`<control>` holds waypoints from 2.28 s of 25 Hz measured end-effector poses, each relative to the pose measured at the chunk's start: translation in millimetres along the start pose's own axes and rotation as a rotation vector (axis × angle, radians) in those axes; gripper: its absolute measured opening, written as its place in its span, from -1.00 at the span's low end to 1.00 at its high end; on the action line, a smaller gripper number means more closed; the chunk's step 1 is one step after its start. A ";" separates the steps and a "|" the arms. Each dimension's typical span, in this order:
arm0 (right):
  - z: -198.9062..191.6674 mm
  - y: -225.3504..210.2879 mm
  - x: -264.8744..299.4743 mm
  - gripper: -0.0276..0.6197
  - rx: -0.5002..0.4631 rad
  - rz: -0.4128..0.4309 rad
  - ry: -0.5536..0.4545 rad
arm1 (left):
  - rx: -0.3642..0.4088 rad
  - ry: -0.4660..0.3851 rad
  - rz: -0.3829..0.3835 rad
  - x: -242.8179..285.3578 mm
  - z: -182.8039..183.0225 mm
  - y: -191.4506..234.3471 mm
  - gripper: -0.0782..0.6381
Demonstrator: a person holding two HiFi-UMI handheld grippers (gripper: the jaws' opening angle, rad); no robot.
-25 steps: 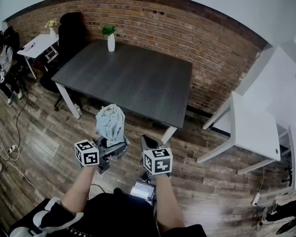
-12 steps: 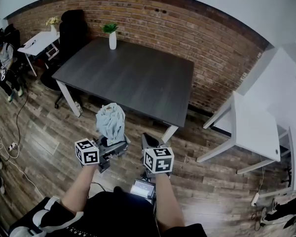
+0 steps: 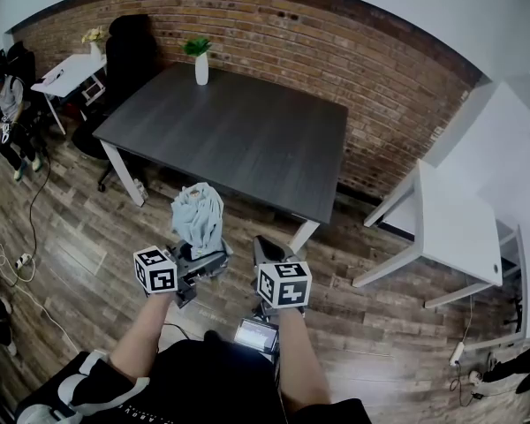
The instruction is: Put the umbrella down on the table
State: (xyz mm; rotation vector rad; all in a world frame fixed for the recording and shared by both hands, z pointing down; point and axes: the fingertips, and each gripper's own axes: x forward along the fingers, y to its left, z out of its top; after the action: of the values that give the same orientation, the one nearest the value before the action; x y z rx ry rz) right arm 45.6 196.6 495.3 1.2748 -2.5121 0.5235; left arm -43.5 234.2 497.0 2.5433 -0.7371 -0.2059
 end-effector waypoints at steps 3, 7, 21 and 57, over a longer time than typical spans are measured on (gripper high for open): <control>-1.5 -1.2 -0.5 -0.88 0.004 -0.002 0.002 | -0.001 0.003 -0.003 1.3 -1.2 -0.4 -0.07; -2.3 -4.7 -1.6 -0.89 0.010 -0.005 0.006 | -0.005 0.005 -0.008 4.4 -1.7 -1.5 -0.07; -5.8 -18.5 13.3 -0.88 0.028 0.001 0.033 | -0.027 0.005 0.001 16.5 0.4 13.4 -0.07; 74.2 -200.4 138.8 -0.89 0.122 0.087 0.047 | -0.077 0.008 0.095 175.2 80.1 135.7 -0.07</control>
State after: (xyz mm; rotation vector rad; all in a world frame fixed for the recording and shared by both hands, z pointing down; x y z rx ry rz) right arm 123.4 -44.4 522.8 1.1838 -2.5391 0.7282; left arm 19.7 7.3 491.5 2.4293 -0.8283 -0.1888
